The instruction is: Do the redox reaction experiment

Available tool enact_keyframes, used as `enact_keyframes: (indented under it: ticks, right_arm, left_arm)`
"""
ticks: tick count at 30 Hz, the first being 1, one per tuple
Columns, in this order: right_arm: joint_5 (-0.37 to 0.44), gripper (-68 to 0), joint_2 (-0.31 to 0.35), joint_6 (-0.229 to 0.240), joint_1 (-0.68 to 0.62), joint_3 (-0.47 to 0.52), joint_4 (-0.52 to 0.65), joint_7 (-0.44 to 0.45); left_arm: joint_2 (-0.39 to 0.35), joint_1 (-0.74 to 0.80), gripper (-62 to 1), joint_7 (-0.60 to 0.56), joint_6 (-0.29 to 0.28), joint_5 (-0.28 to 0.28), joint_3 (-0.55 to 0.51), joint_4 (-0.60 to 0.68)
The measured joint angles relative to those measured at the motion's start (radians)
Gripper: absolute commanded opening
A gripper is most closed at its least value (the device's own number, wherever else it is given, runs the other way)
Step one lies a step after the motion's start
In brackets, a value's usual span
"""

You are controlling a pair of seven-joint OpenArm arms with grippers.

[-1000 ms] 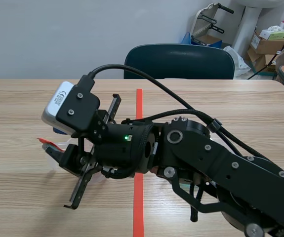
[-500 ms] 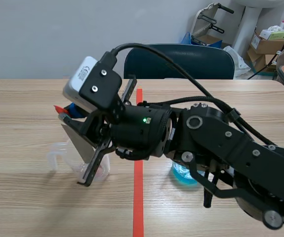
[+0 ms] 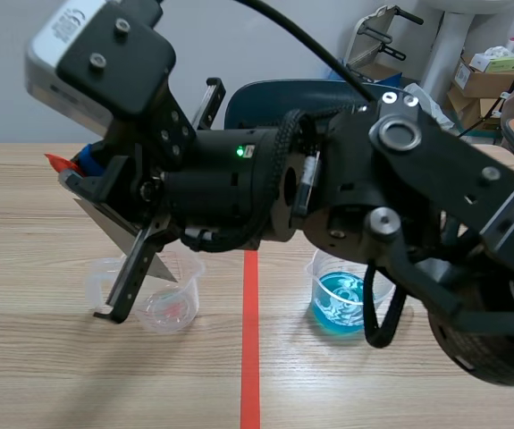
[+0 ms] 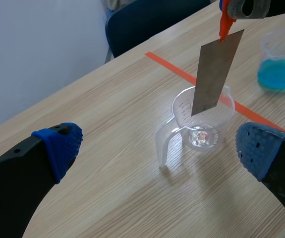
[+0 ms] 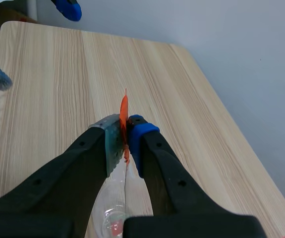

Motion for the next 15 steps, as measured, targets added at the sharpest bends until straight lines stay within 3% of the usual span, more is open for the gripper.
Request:
enact_keyframes:
  ticks: [6,12,15]
  right_arm:
    - [0.07,-66.7,0.0,0.0,0.0,0.0,0.131,-0.124]
    - [0.183,-66.7,-0.001,0.0,0.0,0.047,0.212,-0.198]
    - [0.243,-66.7,-0.011,-0.003,0.013,0.077,0.219,-0.257]
  left_arm:
    - [0.0,-0.015,1.4,0.008,-0.005,0.032,0.0,0.011]
    - [-0.002,-0.074,1.4,0.012,-0.104,0.058,0.0,0.011]
    - [-0.002,-0.078,1.4,0.004,-0.106,0.057,0.0,0.011]
